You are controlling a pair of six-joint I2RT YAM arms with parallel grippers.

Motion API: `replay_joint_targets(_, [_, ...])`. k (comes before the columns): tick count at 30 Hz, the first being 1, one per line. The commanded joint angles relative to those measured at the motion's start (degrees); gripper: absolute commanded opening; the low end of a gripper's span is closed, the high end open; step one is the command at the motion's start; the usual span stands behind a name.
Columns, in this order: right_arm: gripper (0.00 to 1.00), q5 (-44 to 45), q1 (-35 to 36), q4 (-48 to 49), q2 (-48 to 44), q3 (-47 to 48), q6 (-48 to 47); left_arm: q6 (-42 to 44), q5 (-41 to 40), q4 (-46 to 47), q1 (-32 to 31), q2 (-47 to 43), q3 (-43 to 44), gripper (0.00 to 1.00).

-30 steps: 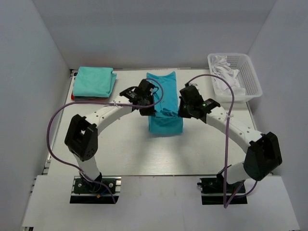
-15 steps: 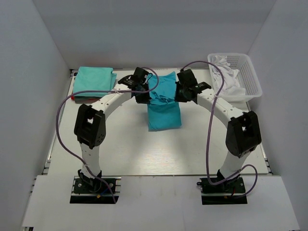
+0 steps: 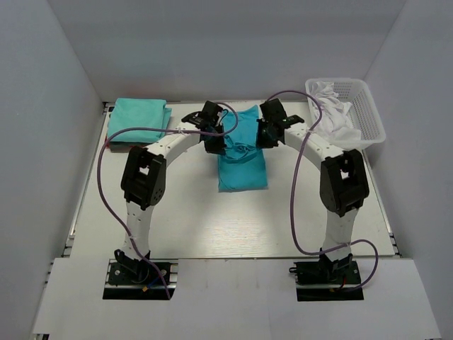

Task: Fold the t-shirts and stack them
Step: Fold the folded rectangular tshirt in 1/3 of the way, then grab one side of the 2/3 rectangular tshirt with both arms

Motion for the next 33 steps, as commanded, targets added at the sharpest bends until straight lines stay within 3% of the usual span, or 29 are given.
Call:
replay_joint_targets(1, [0.0,-2.5,-1.0,0.1,2.2,3.9,-0.9,-0.1,-0.2,0.5,0.8,-0.4,2.5,0.0])
replay_joint_targets(4, [0.0,-2.7,-1.4,0.0,4.7,5.8,-0.6,-0.1,-0.8,-0.1,1.3,1.3,4.3,0.0])
replay_joint_targets(5, [0.0,-2.8,-1.7,-0.1,5.4,6.2,0.2,-0.6,-1.6,-0.8,1.8,2.5,5.5,0.09])
replay_joint_targets(8, [0.01,-3.2,-2.4,0.5,7.1,8.2,0.2,-0.6,-2.2,-1.5,2.4,3.7,8.5,0.51])
replay_joint_targets(9, [0.07,-3.2,-2.6,1.2,7.2,8.7,0.2,-0.6,-2.9,-1.5,2.4,4.4,9.2,0.74])
replay_joint_targets(10, [0.15,-3.0,-2.7,1.3,7.6,9.8,0.3,0.0,-2.9,-1.5,2.9,4.4,9.7,0.86])
replay_joint_targets(11, [0.38,-2.9,-2.8,1.6,7.8,11.1,0.3,0.0,-2.9,-0.6,2.9,4.4,11.1,0.98])
replay_joint_targets(14, [0.71,-4.4,-3.3,0.3,7.4,14.0,-0.6,2.1,-2.9,-0.4,3.4,3.8,12.4,1.0])
replay_joint_targets(16, [0.79,-6.9,-2.9,-0.2,4.4,12.8,-1.6,2.1,-3.9,-1.0,3.9,2.2,9.6,1.0])
replay_joint_targets(17, [0.9,-7.8,-2.6,0.4,3.4,7.8,-2.4,2.1,-4.8,-1.0,3.9,0.8,7.5,1.0])
replay_joint_targets(19, [0.9,-11.1,-2.7,5.4,-1.1,2.8,-2.9,2.1,-5.7,0.2,3.9,-5.3,2.0,1.0])
replay_joint_targets(22, [0.9,-17.7,-2.0,12.7,-8.2,-11.6,-3.0,0.8,-7.0,4.8,3.9,-17.3,-16.8,1.0])
replay_joint_targets(25, [0.9,-20.7,-0.9,13.3,-10.5,-15.6,-3.8,-1.4,-5.2,8.3,3.9,-27.7,-30.2,1.0])
replay_joint_targets(29, [0.9,-19.0,-0.9,12.3,-13.3,-20.3,-2.6,-1.6,-1.3,11.4,1.9,-35.8,-39.6,1.0])
replay_joint_targets(30, [0.9,-18.0,-1.0,12.5,-16.0,-24.7,-1.1,-1.0,3.7,13.5,1.9,-36.6,-41.3,1.0])
replay_joint_targets(33, [0.9,-14.9,-1.4,12.8,-19.4,-29.4,0.5,-0.2,8.4,19.2,0.5,-34.9,-44.1,1.0])
